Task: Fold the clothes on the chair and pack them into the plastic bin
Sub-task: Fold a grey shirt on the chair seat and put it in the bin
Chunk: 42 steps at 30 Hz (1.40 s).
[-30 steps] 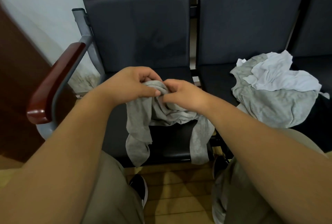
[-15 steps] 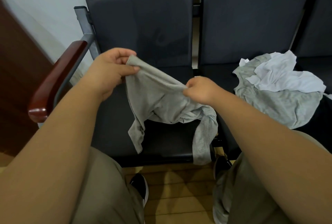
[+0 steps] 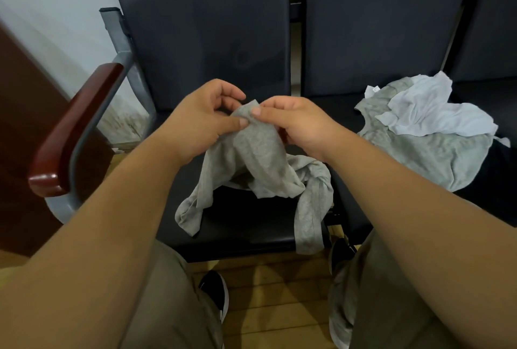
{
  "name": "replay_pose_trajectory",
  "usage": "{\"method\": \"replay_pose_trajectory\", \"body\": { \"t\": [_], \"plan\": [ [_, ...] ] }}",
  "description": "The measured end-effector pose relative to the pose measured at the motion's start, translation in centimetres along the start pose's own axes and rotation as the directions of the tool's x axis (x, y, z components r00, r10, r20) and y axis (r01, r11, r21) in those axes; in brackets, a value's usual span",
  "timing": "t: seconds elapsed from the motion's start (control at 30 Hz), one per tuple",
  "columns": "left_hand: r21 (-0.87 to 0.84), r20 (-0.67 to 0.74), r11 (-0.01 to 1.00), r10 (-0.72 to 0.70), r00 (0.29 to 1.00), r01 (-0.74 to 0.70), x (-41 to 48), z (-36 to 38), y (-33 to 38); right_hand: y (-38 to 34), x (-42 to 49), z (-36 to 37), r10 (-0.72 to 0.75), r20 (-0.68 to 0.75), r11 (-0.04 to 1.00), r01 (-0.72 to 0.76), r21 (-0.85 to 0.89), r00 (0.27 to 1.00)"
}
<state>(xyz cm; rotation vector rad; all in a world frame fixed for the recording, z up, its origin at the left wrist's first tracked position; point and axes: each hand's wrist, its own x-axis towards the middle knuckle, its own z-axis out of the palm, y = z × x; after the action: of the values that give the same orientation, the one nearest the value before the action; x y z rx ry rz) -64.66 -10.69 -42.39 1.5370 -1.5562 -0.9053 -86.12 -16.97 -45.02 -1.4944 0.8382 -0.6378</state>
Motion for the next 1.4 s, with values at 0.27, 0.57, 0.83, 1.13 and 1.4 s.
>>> {"method": "replay_pose_trajectory", "body": {
  "t": [0.27, 0.57, 0.83, 1.13, 1.4],
  "plan": [
    [0.127, 0.296, 0.974, -0.216, 0.931, 0.186, -0.1, 0.6, -0.6, 1.5, 1.2, -3.0, -0.023, -0.366, 1.0, 0.027, 0.003, 0.93],
    [0.734, 0.243, 0.671, -0.407, 0.881, 0.107, 0.5, -2.4, -4.0, 4.7, 1.7, -9.3, 0.068, -0.843, 0.99, -0.14, -0.008, 0.533],
    [0.508, -0.091, 0.792, -0.341, 0.936, 0.338, 0.7, -4.0, -5.3, 5.1, 0.3, -11.3, 0.307, -0.778, 0.951, -0.199, 0.236, 0.548],
    [0.259, -0.253, 0.936, -0.171, 0.952, 0.237, 2.5, -0.2, -3.9, 4.5, 0.5, -7.6, 0.368, -0.527, 0.927, -0.349, 0.139, 0.767],
    [0.304, -0.189, 0.894, -0.281, 0.941, 0.329, 4.5, 1.6, -4.7, 6.4, 0.1, -7.6, 0.299, -0.287, 0.953, -0.301, 0.037, 0.91]
  ]
}}
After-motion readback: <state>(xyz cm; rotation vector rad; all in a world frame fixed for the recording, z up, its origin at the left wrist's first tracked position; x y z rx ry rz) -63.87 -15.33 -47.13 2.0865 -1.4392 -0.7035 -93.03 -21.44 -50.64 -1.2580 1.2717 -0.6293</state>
